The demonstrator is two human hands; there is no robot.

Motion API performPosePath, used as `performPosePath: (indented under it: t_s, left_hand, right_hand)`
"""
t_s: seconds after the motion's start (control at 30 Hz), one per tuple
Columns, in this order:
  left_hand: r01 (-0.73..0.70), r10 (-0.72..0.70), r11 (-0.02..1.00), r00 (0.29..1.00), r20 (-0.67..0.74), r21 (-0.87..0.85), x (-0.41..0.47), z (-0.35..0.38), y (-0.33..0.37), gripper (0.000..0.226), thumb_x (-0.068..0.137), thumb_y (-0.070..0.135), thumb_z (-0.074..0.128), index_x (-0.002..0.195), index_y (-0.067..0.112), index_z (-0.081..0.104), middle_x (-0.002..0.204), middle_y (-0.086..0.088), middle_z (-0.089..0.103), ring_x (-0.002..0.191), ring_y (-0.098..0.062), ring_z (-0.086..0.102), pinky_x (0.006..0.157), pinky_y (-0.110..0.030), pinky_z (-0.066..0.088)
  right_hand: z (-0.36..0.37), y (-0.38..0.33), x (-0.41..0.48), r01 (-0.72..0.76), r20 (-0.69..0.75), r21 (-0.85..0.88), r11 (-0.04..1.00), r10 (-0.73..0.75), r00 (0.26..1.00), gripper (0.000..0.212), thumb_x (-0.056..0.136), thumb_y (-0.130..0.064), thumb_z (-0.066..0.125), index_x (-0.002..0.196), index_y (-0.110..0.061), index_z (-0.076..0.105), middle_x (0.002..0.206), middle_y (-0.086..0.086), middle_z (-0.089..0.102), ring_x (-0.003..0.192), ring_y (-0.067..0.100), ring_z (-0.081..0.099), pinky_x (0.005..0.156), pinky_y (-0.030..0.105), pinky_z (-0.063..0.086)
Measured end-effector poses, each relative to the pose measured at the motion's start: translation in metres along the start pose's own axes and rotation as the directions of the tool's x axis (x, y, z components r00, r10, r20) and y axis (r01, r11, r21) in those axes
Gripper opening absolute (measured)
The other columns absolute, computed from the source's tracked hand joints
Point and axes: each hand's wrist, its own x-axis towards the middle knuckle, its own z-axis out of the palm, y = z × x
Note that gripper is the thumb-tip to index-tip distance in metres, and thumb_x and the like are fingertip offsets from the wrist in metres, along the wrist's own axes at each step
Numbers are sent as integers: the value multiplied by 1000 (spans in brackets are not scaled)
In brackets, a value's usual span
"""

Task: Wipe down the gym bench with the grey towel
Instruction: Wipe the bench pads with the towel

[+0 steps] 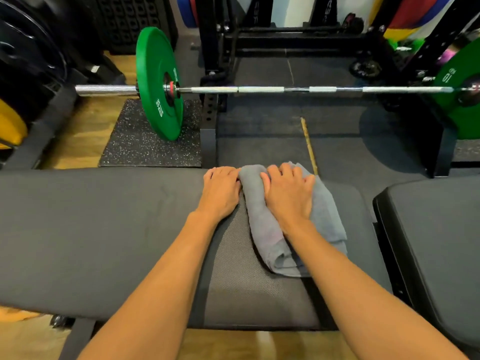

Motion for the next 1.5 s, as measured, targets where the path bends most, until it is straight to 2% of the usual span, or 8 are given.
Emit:
performPosePath:
  t_s: [0.17, 0.43, 0.57, 0.77, 0.93, 1.1, 1.3, 1.5]
  left_hand:
    - [-23, 23, 1000, 999, 23, -5, -7, -18, 8, 21, 96, 12, 42, 107, 10, 59, 108, -10, 64, 108, -30, 54, 100, -45, 35]
    - [40, -42, 999, 993, 108, 23, -28, -44, -44, 45, 101, 32, 41, 143, 18, 39, 152, -4, 37, 145, -23, 23, 118, -48, 7]
    - [-39, 33, 997, 995, 94, 59, -26, -48, -68, 48, 98, 45, 41, 141, 23, 41, 145, 2, 44, 139, -20, 31, 119, -47, 8]
    - [-99, 100, 995, 993, -67, 21, -19, -26, -82, 37, 100, 34, 41, 134, 23, 50, 132, 4, 54, 126, -18, 43, 113, -37, 11]
    - [-79, 78, 997, 997, -22, -20, -18, -33, -82, 38, 99, 32, 44, 136, 22, 48, 134, 2, 54, 127, -18, 43, 114, -38, 13]
    - [-41, 41, 999, 999, 18, 34, -20, -49, -80, 45, 96, 41, 49, 131, 14, 53, 129, -5, 59, 121, -25, 50, 110, -43, 27]
    - [-42, 33, 995, 994, 101, 94, -27, -59, -106, 50, 99, 48, 36, 141, 23, 42, 143, 0, 48, 138, -21, 35, 117, -46, 14]
    - [-70, 74, 989, 997, -26, 129, -20, -52, -132, 41, 100, 42, 35, 130, 22, 54, 128, 0, 61, 119, -22, 51, 103, -37, 25]
  right_hand:
    - [-4, -4, 22, -1, 60, 22, 1000, 0, 998, 36, 100, -43, 35, 106, -18, 60, 109, 8, 61, 104, 30, 51, 81, 44, 30]
    - [-43, -36, -131, -58, 21, 32, 998, 58, 998, 30, 94, -45, 41, 97, -25, 64, 92, -1, 61, 83, 23, 50, 69, 38, 32]
    - [-45, -52, -147, -98, 4, -6, 995, 98, 995, 29, 94, -43, 41, 91, -25, 64, 88, -1, 61, 79, 23, 51, 66, 38, 31]
    - [-4, -60, -30, -103, -72, -82, 991, 98, 993, 34, 96, -40, 39, 82, -18, 62, 83, 5, 61, 76, 28, 53, 65, 39, 27]
    - [10, -65, 46, -71, 98, -75, 995, 78, 992, 38, 101, -42, 32, 108, -19, 61, 109, 6, 62, 101, 28, 52, 83, 45, 32]
    - [-14, -73, -42, -60, -10, -7, 998, 60, 998, 33, 98, -42, 40, 99, -19, 63, 98, 6, 62, 88, 28, 51, 73, 41, 30]
    - [-41, -102, -154, -31, 4, 10, 999, 31, 1000, 31, 95, -43, 40, 96, -23, 64, 89, 1, 60, 79, 24, 51, 69, 39, 33]
    - [-13, -116, -83, -10, -43, -44, 999, 8, 999, 36, 97, -40, 37, 84, -18, 62, 82, 5, 60, 74, 28, 52, 65, 42, 33]
